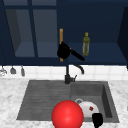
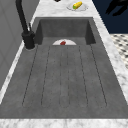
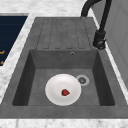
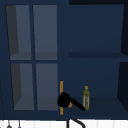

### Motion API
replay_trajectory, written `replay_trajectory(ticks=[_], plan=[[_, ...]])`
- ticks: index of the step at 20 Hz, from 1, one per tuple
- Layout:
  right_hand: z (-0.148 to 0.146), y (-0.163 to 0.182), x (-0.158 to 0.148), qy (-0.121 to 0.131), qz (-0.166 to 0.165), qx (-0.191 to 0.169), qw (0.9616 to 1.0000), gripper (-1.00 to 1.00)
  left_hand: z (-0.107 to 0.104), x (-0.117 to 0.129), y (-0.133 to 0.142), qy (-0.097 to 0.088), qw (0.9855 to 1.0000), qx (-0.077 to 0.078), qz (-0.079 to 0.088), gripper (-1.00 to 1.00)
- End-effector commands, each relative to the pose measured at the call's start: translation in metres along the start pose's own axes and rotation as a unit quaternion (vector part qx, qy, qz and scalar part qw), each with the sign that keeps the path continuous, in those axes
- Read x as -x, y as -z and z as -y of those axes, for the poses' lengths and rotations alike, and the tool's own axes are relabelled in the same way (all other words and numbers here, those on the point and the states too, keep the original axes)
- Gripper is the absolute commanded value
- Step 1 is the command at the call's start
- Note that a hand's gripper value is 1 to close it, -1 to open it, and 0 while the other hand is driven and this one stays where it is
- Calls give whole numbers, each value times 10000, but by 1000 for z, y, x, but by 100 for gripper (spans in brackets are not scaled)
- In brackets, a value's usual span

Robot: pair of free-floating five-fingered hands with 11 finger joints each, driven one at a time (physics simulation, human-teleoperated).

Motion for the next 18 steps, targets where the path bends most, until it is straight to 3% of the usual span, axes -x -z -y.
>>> replay_trajectory(ticks=[1, 4, 6, 8, 10, 12, 14, 18], plan=[[0, 0, 0, 0, 0, 0, 10000, 0, -9, 15, -2, -58, 9993, -107, -347, -100], [0, 0, 0, 0, 0, 0, 10000, 0, -23, 24, -9, 0, 9998, -43, -197, -100], [0, 0, 0, 0, 0, 0, 10000, 0, -21, 21, -8, -21, 10000, 17, -43, -100], [0, 0, 0, 0, 0, 0, 10000, 0, -19, 20, -7, -25, 10000, 13, 2, -100], [0, 0, 0, 0, 0, 0, 10000, 0, -17, 23, -6, -13, 10000, -34, -22, -100], [0, 0, 0, 0, 0, 0, 10000, 0, -13, 40, -8, -55, 9993, -267, -261, -100], [0, 0, 0, 0, 0, 0, 10000, 0, -5, 51, -14, 73, 9990, -142, -415, -100], [0, 0, 0, 0, 0, 0, 10000, 0, 5, 72, -20, 90, 9988, -82, -480, -100]])
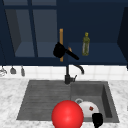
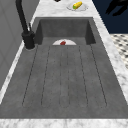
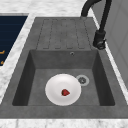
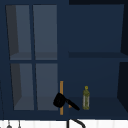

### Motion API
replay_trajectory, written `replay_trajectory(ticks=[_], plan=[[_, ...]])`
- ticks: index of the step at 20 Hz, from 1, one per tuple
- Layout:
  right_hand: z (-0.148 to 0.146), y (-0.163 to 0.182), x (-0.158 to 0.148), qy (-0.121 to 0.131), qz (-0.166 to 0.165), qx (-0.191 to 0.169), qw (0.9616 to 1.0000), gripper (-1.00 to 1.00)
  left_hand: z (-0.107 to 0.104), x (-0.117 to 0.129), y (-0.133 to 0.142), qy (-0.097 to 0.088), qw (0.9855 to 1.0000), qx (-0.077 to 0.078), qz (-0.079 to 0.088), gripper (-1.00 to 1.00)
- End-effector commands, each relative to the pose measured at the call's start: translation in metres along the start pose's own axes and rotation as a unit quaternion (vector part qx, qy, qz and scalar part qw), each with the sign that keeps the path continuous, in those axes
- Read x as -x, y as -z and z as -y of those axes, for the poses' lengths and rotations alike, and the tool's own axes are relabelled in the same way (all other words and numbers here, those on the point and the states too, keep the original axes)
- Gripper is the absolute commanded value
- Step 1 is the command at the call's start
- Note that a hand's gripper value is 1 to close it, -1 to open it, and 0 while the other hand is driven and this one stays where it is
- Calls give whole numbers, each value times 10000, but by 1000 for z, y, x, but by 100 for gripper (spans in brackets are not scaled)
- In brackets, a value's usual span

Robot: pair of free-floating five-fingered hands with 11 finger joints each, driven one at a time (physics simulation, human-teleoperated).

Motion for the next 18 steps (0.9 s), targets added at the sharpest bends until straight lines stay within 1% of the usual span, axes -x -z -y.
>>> replay_trajectory(ticks=[1, 2, 4, 5, 6, 7, 8, 9, 10, 11, 12, 13, 14, 18], plan=[[0, 0, 0, 0, 0, 0, 10000, 0, 5, 18, -9, 18, 9991, -86, -406, -100], [0, 0, 0, 0, 0, 0, 10000, 0, 1, 23, -12, -17, 9993, -105, -360, -100], [0, 0, 0, 0, 0, 0, 10000, 0, -2, 34, -15, -83, 9993, -100, -362, -100], [0, 0, 0, 0, 0, 0, 10000, 0, -3, 39, -17, -85, 9993, -79, -358, -100], [0, 0, 0, 0, 0, 0, 10000, 0, -6, 45, -17, -77, 9994, -19, -333, -100], [0, 0, 0, 0, 0, 0, 10000, 0, -6, 47, -18, -49, 9992, -36, -389, -100], [0, 0, 0, 0, 0, 0, 10000, 0, -7, 51, -20, -64, 9991, -44, -408, -100], [0, 0, 0, 0, 0, 0, 10000, 0, -3, 56, -20, -36, 9991, -43, -409, -100], [0, 0, 0, 0, 0, 0, 10000, 0, 2, 61, -16, -38, 9987, -95, -489, -100], [0, 0, 0, 0, 0, 0, 10000, 0, 3, 62, -14, 34, 9984, -121, -549, -100], [0, 0, 0, 0, 0, 0, 10000, 0, 8, 57, -11, 118, 9983, -168, -551, -100], [0, 0, 0, 0, 0, 0, 10000, 0, 8, 59, -11, 126, 9976, -223, -639, -100], [0, 0, 0, 0, 0, 0, 10000, 0, 7, 59, -12, 156, 9971, -263, -692, -100], [0, 0, 0, 0, 0, 0, 10000, 0, 13, 61, -10, 188, 9967, -257, -752, -100]])
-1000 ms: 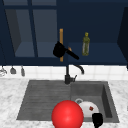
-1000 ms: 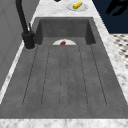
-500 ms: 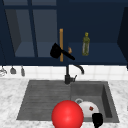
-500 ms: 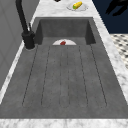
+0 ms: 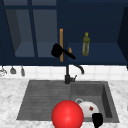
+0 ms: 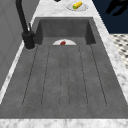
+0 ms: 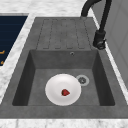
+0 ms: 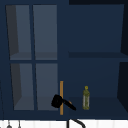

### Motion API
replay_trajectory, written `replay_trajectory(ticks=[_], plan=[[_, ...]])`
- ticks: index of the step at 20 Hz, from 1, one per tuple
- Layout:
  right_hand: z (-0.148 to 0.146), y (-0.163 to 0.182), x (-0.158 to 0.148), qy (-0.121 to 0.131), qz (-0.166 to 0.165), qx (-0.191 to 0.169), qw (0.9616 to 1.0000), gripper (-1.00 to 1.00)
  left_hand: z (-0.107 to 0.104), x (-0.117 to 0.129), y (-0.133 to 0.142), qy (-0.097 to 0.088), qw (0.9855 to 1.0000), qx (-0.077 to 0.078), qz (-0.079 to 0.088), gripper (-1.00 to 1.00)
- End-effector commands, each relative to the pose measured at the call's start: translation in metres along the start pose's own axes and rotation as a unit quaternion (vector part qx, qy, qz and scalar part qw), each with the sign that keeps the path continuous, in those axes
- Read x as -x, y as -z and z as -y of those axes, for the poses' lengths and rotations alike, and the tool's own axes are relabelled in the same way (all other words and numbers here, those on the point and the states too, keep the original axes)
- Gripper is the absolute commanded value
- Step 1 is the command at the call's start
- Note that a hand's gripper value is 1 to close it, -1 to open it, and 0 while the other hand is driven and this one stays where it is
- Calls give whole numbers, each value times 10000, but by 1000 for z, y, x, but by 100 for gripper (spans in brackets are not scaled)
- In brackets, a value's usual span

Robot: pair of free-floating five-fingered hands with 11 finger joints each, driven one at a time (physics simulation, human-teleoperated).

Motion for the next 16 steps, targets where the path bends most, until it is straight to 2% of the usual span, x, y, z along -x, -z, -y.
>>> replay_trajectory(ticks=[1, 6, 8, 10, 13, 16], plan=[[0, 0, 0, 0, 0, 0, 10000, 0, 7, 3, 1, 142, 9982, -249, -533, -100], [0, 0, 0, 0, 0, 0, 10000, 0, 19, 12, 1, 90, 9974, -259, -664, -100], [0, 0, 0, 0, 0, 0, 10000, 0, 17, 18, 6, 85, 9976, -100, -678, -100], [0, 0, 0, 0, 0, 0, 10000, 0, 19, 25, 9, 58, 9972, -46, -748, -100], [0, 0, 0, 0, 0, 0, 10000, 0, 33, 34, 11, 10, 9960, -223, -866, -100], [0, 0, 0, 0, 0, 0, 10000, 0, 42, 41, 10, 55, 9951, -274, -950, -100]])
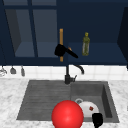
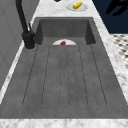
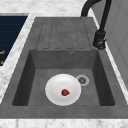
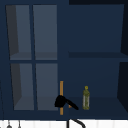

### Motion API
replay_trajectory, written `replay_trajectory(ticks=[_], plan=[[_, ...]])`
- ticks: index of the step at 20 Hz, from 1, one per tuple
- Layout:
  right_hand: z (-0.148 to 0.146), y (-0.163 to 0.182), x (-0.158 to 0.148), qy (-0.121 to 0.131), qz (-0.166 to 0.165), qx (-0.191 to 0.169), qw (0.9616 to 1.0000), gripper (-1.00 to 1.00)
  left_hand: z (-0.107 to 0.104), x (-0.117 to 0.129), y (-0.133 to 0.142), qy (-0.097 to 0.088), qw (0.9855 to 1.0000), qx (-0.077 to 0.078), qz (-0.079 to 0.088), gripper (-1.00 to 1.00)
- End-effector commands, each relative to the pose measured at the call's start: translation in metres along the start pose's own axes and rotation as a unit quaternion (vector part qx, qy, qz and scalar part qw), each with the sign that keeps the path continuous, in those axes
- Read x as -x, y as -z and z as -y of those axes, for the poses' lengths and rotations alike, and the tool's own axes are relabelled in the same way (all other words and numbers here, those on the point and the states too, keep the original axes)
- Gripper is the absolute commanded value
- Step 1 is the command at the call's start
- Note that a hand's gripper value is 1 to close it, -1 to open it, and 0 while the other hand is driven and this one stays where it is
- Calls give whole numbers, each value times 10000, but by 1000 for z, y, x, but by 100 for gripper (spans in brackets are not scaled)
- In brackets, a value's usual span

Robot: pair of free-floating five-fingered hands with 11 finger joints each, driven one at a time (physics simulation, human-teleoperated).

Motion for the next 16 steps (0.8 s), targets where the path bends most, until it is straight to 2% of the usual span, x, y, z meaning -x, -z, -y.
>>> replay_trajectory(ticks=[1, 3, 5, 6, 9, 14, 16], plan=[[0, 0, 0, 0, 0, 0, 10000, 0, 13, 9, 1, 35, 9981, -270, -548, -100], [0, 0, 0, 0, 0, 0, 10000, 0, 18, 11, -6, 221, 9978, -233, -586, -100], [0, 0, 0, 0, 0, 0, 10000, 0, 21, 12, -13, 443, 9970, -274, -570, -100], [0, 0, 0, 0, 0, 0, 10000, 0, 23, 15, -16, 461, 9968, -300, -582, -100], [0, 0, 0, 0, 0, 0, 10000, 0, 26, 19, -23, 352, 9964, -481, -605, -100], [0, 0, 0, 0, 0, 0, 10000, 0, 34, 25, -36, 362, 9956, -507, -706, -100], [0, 0, 0, 0, 0, 0, 10000, 0, 37, 26, -39, 444, 9955, -486, -685, -100]])
